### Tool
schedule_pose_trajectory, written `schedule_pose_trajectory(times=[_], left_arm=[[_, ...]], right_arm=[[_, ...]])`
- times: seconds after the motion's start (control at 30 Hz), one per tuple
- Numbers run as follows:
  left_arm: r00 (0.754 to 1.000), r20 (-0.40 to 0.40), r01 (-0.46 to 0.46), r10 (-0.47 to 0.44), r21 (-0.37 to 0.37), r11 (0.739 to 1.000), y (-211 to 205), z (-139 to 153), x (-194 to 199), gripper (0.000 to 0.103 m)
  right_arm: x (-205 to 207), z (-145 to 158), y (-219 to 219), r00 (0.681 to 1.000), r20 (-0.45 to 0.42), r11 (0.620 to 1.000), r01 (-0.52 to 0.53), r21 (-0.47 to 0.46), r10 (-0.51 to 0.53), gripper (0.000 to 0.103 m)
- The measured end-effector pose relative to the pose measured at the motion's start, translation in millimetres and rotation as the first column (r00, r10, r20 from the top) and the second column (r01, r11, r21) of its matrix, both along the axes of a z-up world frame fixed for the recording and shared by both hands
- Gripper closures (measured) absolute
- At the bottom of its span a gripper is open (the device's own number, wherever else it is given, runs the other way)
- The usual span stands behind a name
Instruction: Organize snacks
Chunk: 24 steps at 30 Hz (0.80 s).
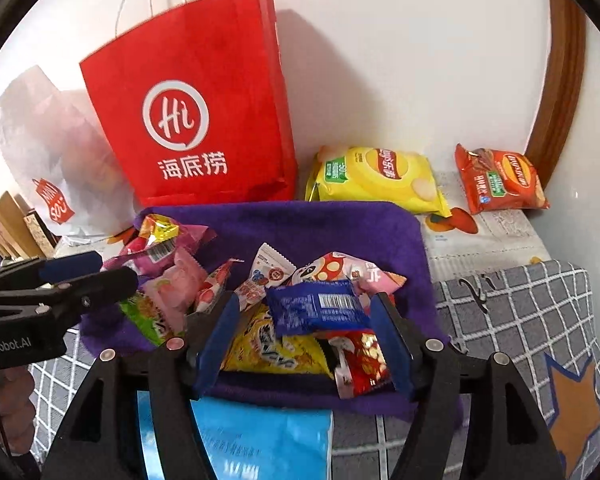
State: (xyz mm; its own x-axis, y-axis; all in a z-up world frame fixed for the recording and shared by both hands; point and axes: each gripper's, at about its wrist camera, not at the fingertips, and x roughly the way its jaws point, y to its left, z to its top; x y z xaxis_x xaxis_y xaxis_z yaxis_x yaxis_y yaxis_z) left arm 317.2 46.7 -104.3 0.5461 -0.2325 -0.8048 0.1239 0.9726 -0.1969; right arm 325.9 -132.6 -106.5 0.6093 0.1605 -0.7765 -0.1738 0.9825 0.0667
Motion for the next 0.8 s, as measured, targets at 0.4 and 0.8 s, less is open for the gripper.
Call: schedule_pose_trajectory(times=[0.4,0.8], left_arm=[[0.997,0.068,-0.027,0.026,0.006,1.000,-12,46,-93,0.027],[0.988,0.153,-0.043,0.038,0.030,0.999,-26,74,-184,0.008]], right_arm=[[-79,53,-24,0.998,0.055,0.999,0.029,-0.029,-0.027,0.032],[-166,87,-59,0.993,0.071,0.995,0.100,-0.016,-0.098,0.031]])
